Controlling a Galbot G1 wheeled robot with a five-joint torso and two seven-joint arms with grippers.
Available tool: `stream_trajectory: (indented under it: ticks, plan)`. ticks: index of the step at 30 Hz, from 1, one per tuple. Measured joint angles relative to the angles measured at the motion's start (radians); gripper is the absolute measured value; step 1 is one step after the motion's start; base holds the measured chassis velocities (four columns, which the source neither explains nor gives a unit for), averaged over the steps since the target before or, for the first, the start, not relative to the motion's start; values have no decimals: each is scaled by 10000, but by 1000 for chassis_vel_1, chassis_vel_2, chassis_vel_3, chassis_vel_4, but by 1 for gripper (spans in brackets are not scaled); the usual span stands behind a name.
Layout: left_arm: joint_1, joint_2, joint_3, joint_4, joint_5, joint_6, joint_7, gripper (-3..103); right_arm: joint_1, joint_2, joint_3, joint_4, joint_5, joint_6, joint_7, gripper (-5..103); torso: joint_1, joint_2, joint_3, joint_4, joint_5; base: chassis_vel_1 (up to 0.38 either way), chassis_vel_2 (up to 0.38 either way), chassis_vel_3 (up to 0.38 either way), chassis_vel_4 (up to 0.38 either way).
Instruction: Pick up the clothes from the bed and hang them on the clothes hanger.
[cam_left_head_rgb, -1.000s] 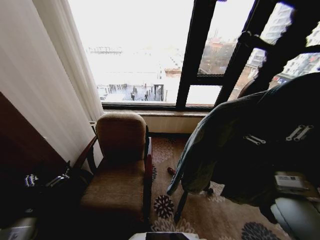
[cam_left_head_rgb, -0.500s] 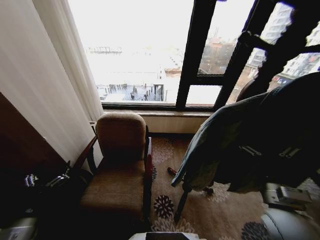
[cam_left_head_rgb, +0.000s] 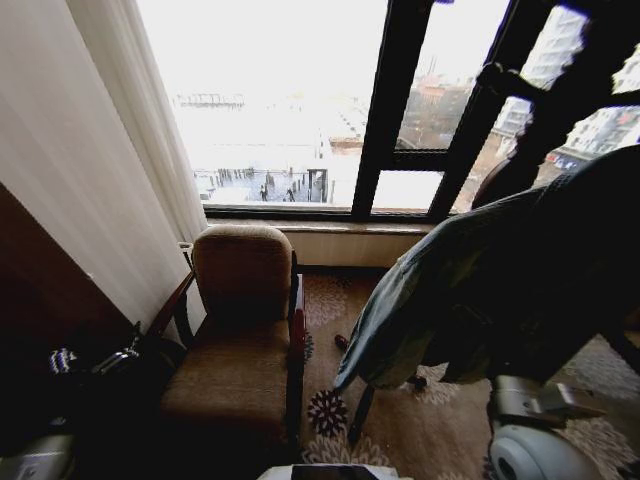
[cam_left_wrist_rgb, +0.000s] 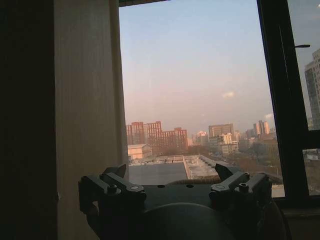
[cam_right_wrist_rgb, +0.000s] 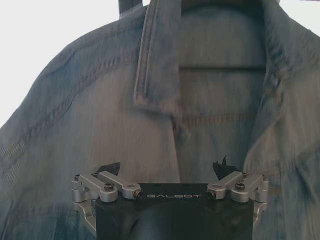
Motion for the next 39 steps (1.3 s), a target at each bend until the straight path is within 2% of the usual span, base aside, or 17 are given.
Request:
stream_trajectory:
  ticks: [4, 9, 39]
  plan:
    - [0, 0, 0, 0, 0, 0, 0, 100, -488, 215, -717, -1, -887, -2, 42, 100, 1, -1, 0, -2, 0, 0, 0, 0, 0]
    - [0, 0, 0, 0, 0, 0, 0, 100, -625, 222, -981, -2, -1285, -27, 96, 100, 0, 0, 0, 1, 0, 0, 0, 0, 0]
    - [0, 0, 0, 0, 0, 0, 0, 100, -686, 186, -854, -3, -1288, -151, 139, 100, 6, -1, 2, -1, 1, 16, -13, -20, 14]
